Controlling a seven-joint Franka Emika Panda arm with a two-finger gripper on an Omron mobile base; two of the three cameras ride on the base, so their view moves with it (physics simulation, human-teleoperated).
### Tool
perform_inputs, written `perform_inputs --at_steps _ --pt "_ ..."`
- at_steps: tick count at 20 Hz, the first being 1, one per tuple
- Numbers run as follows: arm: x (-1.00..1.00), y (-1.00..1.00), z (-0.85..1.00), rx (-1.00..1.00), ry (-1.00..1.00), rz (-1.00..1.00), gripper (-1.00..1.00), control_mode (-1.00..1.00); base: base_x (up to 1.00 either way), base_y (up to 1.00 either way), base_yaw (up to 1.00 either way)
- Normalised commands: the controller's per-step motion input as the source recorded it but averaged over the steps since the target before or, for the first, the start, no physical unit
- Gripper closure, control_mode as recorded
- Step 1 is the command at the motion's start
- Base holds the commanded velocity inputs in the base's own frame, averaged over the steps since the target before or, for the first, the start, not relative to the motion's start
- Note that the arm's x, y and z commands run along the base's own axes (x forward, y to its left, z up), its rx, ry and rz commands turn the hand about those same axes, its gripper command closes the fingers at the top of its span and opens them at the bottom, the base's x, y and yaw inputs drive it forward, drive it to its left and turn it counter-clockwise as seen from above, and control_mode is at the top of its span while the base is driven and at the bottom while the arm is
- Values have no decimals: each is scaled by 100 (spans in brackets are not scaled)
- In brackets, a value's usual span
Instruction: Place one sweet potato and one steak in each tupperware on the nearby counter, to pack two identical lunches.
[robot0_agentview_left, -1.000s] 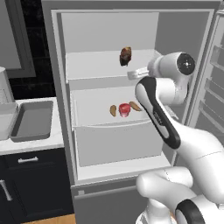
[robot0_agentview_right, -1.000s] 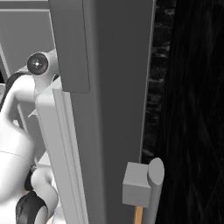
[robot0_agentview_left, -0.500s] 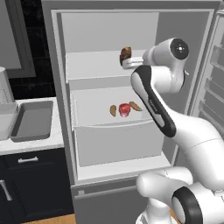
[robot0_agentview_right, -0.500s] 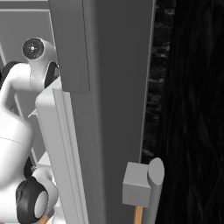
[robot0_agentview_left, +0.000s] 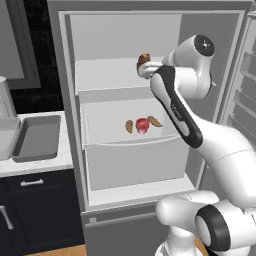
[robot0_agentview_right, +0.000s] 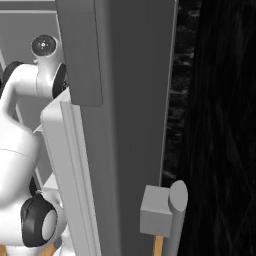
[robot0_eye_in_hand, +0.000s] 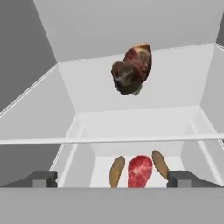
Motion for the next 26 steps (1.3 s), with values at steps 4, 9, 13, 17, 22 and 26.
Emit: perform_inputs --at_steps 4,9,13,17,22,26 --pt "34 6 -7 0 3 0 -100 -100 0 0 0" --pt "49 0 0 0 0 0 -100 -100 0 0 0" --pt "51 0 -5 0 0 0 -100 -100 0 0 0" --pt "51 0 -13 -1 0 0 -100 -100 0 0 0" --pt "53 0 -19 -2 0 -1 -100 -100 0 0 0" --pt "54 -1 -9 -1 0 -1 -100 -100 0 0 0"
